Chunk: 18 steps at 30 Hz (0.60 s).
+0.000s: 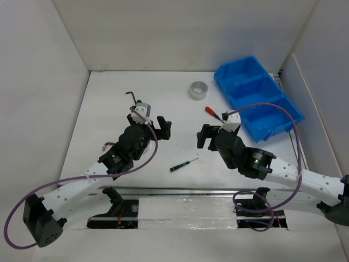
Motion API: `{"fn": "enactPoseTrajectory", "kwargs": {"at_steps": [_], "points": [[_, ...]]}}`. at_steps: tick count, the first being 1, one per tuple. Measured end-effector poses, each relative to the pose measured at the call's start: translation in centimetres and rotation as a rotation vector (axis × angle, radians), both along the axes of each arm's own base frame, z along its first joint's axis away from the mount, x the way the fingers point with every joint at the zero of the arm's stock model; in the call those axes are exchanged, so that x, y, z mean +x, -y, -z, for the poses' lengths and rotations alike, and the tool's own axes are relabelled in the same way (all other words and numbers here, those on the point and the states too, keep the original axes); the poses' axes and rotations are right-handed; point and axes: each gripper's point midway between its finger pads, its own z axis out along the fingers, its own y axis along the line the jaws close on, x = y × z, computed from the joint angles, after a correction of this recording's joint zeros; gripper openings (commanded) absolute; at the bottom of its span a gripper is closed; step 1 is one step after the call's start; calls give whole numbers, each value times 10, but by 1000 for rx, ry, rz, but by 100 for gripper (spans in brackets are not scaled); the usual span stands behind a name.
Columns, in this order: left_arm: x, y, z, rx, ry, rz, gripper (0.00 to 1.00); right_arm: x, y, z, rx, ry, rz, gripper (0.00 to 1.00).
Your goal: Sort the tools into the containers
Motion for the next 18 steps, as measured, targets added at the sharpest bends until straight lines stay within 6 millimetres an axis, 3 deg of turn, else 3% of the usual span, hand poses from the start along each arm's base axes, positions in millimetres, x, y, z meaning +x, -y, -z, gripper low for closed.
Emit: {"fn": "enactPoseTrajectory", "kwargs": {"at_steps": [8, 13, 18], "points": [[1, -5, -3, -10, 5, -31, 91, -2, 2, -10, 32, 20, -4, 100], [6, -23, 4, -49, -36, -163, 93, -1, 2, -15, 51, 30, -4, 100], [13, -35, 14, -23, -83, -271, 94, 4, 1, -6, 32, 11, 16, 100]]}}
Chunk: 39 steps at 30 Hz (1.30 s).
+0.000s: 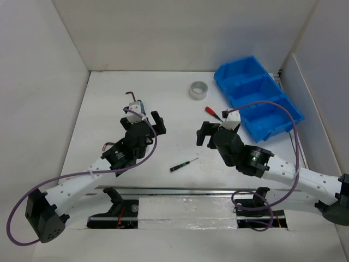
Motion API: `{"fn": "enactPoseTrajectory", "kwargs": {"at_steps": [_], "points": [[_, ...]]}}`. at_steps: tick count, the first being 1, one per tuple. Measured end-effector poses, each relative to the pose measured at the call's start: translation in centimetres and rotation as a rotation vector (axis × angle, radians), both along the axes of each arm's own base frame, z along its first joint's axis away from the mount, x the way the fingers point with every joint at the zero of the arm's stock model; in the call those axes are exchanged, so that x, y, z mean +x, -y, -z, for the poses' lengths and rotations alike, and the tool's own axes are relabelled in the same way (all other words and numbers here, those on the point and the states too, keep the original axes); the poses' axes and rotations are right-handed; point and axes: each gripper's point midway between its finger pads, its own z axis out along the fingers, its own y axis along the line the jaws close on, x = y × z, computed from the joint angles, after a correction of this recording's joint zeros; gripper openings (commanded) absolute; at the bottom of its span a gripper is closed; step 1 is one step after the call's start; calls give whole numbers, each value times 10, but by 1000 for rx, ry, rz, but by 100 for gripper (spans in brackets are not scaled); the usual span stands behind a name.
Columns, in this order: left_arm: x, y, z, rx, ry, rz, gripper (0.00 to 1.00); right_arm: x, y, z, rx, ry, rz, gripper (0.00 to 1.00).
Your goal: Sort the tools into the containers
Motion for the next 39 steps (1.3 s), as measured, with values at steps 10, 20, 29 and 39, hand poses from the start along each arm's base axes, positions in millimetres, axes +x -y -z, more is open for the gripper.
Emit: {"fn": "enactPoseTrajectory", "kwargs": {"at_steps": [10, 20, 29, 39], "points": [[7, -4, 17, 55, -54, -61, 91, 51, 17, 30, -24, -158, 167, 100], [3, -7, 4, 23, -25, -57, 91, 117, 8, 45, -91, -197, 41, 100], [2, -12, -9, -7, 19, -69, 91, 197, -14, 77, -326, -182, -182, 98], [6, -6, 11, 47, -28, -54, 92, 239, -16, 117, -468, -196, -487, 95]]}}
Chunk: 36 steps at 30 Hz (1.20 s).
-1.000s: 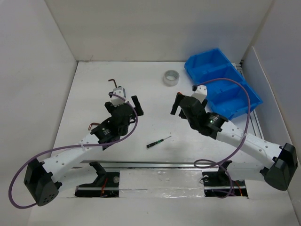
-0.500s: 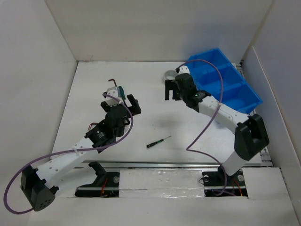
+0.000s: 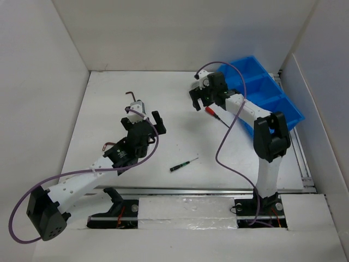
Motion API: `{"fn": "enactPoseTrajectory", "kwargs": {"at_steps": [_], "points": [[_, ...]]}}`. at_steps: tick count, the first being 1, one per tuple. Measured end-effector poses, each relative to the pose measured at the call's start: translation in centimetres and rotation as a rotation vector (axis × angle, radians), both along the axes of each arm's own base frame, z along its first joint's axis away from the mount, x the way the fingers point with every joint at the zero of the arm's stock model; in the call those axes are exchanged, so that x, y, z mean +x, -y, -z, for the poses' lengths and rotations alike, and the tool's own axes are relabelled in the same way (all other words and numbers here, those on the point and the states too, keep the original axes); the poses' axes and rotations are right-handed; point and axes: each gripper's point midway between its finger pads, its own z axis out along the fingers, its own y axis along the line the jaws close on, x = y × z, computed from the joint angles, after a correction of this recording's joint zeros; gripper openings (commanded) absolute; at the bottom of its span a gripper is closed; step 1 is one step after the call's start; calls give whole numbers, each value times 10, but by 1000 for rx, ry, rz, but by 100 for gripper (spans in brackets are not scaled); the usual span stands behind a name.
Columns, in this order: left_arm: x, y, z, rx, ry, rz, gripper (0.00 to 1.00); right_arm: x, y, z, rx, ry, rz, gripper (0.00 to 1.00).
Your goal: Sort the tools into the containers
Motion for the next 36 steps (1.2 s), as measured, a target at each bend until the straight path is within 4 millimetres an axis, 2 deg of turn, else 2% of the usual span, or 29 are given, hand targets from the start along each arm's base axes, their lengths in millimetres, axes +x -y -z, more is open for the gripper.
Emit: {"fn": "enactPoseTrajectory", "kwargs": {"at_steps": [3, 6, 16, 25, 32, 36], "points": [[-1, 4, 0, -5, -2, 21, 92, 21, 23, 12, -13, -21, 6, 95], [-2, 6, -1, -9, -2, 37, 92, 23, 42, 23, -60, -38, 35, 96], [-4, 8, -5, -21, 5, 59, 92, 21, 50, 32, -88, -55, 3, 94], [-6, 10, -8, -24, 11, 80, 92, 14, 63, 75, -103, -190, 7, 89], [-6, 10, -12, -32, 21, 81, 92, 27, 59, 72, -85, -239, 2, 85], [-6, 10, -12, -33, 22, 81, 92, 25, 62, 76, -79, -279, 5, 83]]}}
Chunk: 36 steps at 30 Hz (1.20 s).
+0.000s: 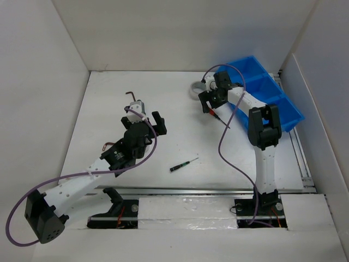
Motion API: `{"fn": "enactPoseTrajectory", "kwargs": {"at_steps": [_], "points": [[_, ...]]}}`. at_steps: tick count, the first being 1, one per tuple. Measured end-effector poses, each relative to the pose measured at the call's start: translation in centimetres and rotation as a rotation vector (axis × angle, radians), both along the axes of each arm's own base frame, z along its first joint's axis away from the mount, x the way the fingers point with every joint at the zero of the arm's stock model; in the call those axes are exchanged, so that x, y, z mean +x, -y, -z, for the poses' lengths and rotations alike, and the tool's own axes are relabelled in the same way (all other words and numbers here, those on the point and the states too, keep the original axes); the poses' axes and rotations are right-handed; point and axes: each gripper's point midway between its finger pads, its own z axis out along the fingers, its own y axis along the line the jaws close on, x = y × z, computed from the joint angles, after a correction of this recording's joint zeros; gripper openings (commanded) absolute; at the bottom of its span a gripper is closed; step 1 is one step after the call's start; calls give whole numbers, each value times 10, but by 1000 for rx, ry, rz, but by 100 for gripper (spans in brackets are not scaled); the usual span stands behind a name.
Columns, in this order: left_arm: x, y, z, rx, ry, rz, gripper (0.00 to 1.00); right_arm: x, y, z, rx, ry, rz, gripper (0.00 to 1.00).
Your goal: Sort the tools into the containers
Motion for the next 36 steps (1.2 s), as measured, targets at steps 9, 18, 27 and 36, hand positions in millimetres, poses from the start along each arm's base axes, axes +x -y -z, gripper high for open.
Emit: {"fn": "enactPoseTrajectory", "kwargs": {"at_steps": [9, 18, 27, 36], "points": [[-3, 2, -3, -8, 8, 12, 92, -14, 10, 12, -57, -89, 26, 74], [-5, 3, -7, -16, 16, 19, 92, -12, 14, 22, -108, -126, 47, 62], [-6, 2, -11, -25, 27, 19, 93, -16, 17, 23, -152, -137, 60, 46], [-6, 2, -11, -24, 27, 19, 93, -21, 8, 19, -161, -158, 47, 0]]}}
